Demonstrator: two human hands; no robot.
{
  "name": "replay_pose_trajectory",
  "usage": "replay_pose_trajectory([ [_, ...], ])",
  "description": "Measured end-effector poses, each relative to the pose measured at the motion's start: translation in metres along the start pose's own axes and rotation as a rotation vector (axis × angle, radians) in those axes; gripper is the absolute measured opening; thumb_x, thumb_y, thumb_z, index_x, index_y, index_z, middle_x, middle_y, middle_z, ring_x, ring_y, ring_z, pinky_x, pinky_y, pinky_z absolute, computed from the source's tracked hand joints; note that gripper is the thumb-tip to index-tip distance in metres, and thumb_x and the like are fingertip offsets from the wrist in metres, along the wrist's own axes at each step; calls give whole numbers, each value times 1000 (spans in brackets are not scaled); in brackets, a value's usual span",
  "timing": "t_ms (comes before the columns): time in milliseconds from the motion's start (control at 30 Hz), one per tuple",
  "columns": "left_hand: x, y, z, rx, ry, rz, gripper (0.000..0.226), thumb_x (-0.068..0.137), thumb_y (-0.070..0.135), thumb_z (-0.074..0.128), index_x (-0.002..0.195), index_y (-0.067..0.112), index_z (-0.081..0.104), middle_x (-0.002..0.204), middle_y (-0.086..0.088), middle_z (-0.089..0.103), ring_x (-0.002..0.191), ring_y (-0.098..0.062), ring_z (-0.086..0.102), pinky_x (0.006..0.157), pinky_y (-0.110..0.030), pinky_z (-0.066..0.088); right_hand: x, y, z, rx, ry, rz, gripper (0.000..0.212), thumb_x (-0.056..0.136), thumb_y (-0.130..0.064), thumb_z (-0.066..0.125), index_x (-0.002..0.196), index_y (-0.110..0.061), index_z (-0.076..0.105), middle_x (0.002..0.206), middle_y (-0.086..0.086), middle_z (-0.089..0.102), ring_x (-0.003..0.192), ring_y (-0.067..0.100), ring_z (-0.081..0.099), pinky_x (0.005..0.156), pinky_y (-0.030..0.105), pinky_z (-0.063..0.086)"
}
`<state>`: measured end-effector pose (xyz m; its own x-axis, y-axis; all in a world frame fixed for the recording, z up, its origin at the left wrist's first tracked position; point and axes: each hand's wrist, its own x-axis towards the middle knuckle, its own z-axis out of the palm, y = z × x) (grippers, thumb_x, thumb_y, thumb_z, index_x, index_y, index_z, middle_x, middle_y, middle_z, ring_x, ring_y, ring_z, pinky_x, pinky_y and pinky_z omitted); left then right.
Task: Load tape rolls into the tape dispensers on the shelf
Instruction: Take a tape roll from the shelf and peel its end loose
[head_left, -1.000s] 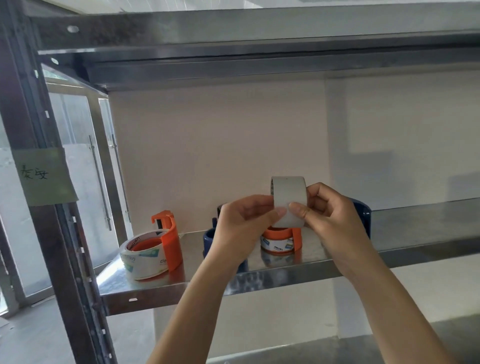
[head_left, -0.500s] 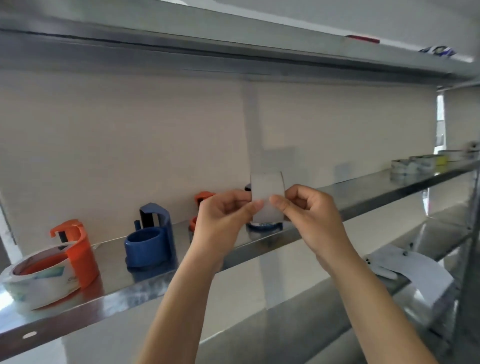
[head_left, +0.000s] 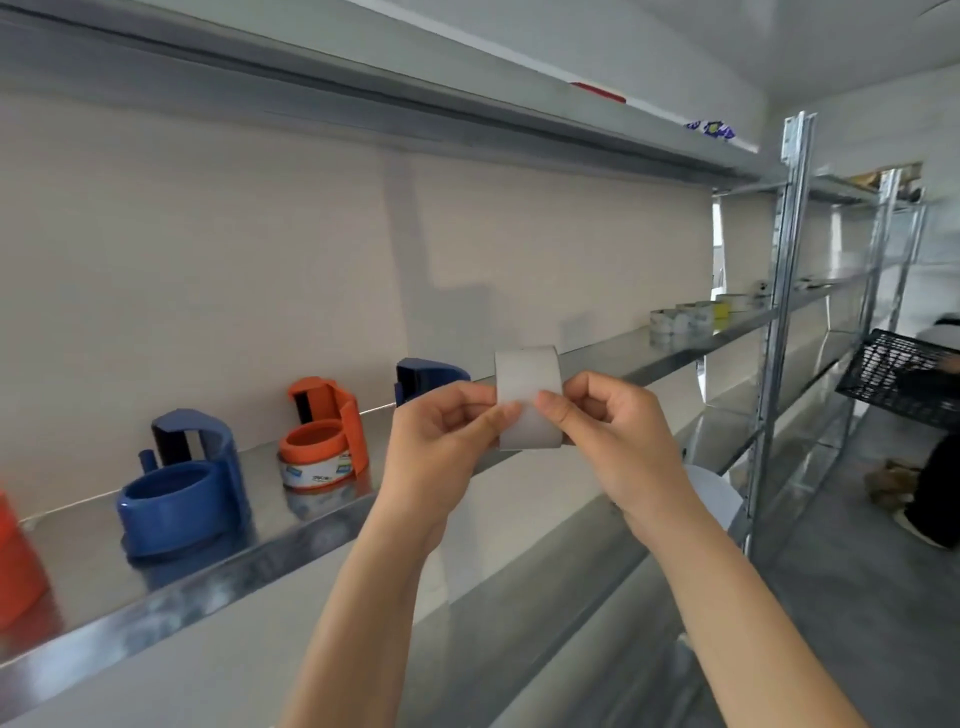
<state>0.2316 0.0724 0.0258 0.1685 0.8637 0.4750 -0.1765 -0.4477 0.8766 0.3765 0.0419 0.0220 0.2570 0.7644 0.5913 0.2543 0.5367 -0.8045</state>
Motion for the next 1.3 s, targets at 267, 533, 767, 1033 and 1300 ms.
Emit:
replay_pose_trajectory([
  [267, 0, -9, -2, -22, -54, 31, 8, 84, 6, 66, 88, 0, 69, 84, -12, 72, 77, -18, 66, 72, -28, 55, -14, 4, 7, 10, 93, 18, 22, 83, -24, 69, 79, -2, 63, 72, 19, 64, 66, 17, 56, 67, 38, 49],
  [533, 11, -23, 35, -71, -100, 7, 6, 80, 7, 70, 86, 7, 72, 83, -11, 74, 79, -21, 68, 84, -42, 54, -13, 21, -29, -18, 158, 57, 12, 87, -18, 66, 84, -6, 65, 82, 20, 68, 74, 27, 62, 81, 49, 52],
  [767, 38, -48, 101, -123, -171, -3, 17, 80, 7, 70, 93, -4, 67, 90, -24, 70, 78, -25, 64, 79, -46, 53, 5, 43, -87, -34, 238, 64, 16, 86, -17, 66, 79, -3, 62, 63, 3, 59, 63, 12, 53, 66, 33, 45],
  [1033, 79, -78, 207, -219, -240, -7, 3, 82, 4, 67, 80, 6, 66, 72, -6, 67, 69, -17, 61, 68, -31, 51, 50, 75, -183, -130, 281, 2, 17, 86, -13, 65, 79, 2, 60, 69, 11, 58, 65, 15, 52, 62, 22, 44],
  [1300, 124, -106, 321, -298, -284, -20, 13, 80, 1, 69, 75, 12, 64, 63, 3, 66, 61, -10, 63, 62, -22, 53, 98, 114, -286, -149, 343, 18, 16, 85, -17, 67, 77, -4, 63, 74, 21, 62, 68, 21, 57, 73, 44, 51],
])
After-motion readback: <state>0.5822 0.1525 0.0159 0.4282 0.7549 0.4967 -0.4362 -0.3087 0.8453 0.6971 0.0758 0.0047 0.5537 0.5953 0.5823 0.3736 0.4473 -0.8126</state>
